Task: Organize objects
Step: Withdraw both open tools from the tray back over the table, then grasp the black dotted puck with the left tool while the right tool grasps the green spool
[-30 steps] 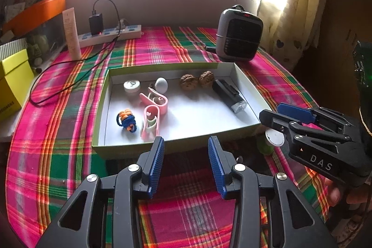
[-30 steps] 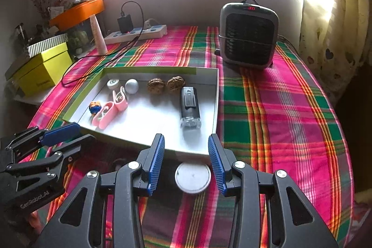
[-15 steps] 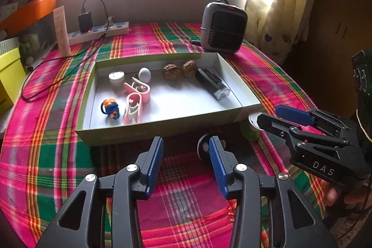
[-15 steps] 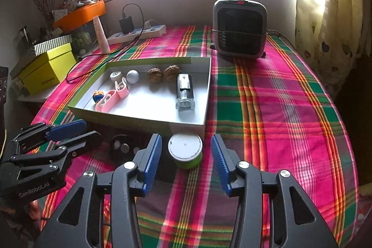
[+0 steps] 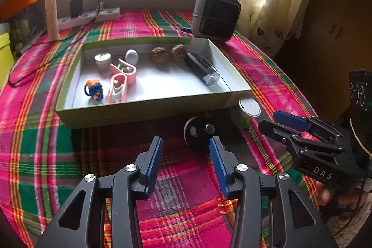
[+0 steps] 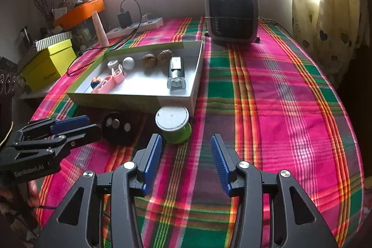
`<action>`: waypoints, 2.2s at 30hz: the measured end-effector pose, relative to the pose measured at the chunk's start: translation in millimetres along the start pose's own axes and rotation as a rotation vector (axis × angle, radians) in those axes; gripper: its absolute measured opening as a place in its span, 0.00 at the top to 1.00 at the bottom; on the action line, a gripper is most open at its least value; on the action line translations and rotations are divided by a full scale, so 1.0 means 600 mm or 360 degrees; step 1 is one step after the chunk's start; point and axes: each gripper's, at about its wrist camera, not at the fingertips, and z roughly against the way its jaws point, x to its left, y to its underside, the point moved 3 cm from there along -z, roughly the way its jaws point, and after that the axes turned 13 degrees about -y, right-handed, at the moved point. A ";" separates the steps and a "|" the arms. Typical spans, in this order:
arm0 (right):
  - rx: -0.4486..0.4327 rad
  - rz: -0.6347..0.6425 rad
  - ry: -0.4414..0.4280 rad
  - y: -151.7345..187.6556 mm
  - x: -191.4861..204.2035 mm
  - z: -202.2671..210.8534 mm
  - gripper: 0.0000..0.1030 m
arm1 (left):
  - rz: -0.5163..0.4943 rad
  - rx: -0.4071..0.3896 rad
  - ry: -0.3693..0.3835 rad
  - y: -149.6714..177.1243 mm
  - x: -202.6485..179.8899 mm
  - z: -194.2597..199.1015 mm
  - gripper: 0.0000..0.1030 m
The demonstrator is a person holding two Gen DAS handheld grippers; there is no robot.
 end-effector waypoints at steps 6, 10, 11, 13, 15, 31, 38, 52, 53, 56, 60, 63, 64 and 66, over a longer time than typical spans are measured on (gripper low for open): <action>0.0035 -0.0006 -0.0013 0.009 -0.006 -0.004 0.55 | -0.0028 0.0042 0.0024 0.004 -0.014 -0.014 0.60; 0.0059 0.0004 -0.0027 0.015 -0.006 -0.009 0.55 | -0.0041 0.0051 0.0029 0.003 -0.022 -0.020 0.60; 0.0063 0.0009 -0.0029 0.016 -0.006 -0.010 0.55 | -0.0044 0.0051 0.0030 0.003 -0.022 -0.021 0.60; 0.0064 0.0010 -0.0028 0.017 -0.006 -0.009 0.55 | -0.0045 0.0057 0.0028 0.002 -0.025 -0.025 0.60; 0.0059 0.0006 -0.0024 0.017 -0.008 -0.008 0.55 | -0.0048 0.0066 0.0031 0.001 -0.030 -0.029 0.60; 0.0075 -0.0017 -0.0014 0.017 -0.014 -0.011 0.55 | -0.0020 0.0034 -0.0012 -0.013 -0.035 -0.046 0.60; 0.0084 0.0013 -0.0021 0.013 -0.006 -0.019 0.55 | -0.0005 0.0021 -0.0012 -0.013 -0.032 -0.046 0.63; 0.0098 0.0077 -0.0014 -0.009 0.005 -0.043 0.55 | 0.0067 0.0028 -0.0017 -0.011 -0.015 -0.047 0.74; 0.0099 0.0082 -0.0016 -0.010 0.006 -0.044 0.55 | 0.0073 0.0030 -0.0020 -0.011 -0.014 -0.046 0.74; 0.0125 0.0093 -0.0022 -0.013 0.008 -0.054 0.55 | 0.0088 0.0029 -0.0032 -0.011 -0.005 -0.045 0.74; 0.0143 0.0117 -0.0016 -0.017 0.012 -0.062 0.55 | 0.0121 0.0032 -0.0042 -0.012 0.008 -0.046 0.74; 0.0154 0.0129 -0.0012 -0.019 0.013 -0.066 0.55 | 0.0121 0.0030 -0.0040 -0.012 0.009 -0.047 0.74; 0.0157 0.0131 -0.0013 -0.019 0.014 -0.068 0.55 | 0.0122 0.0030 -0.0038 -0.012 0.010 -0.047 0.74; 0.0162 0.0138 -0.0004 -0.021 0.015 -0.070 0.55 | 0.0126 0.0031 -0.0036 -0.012 0.010 -0.047 0.74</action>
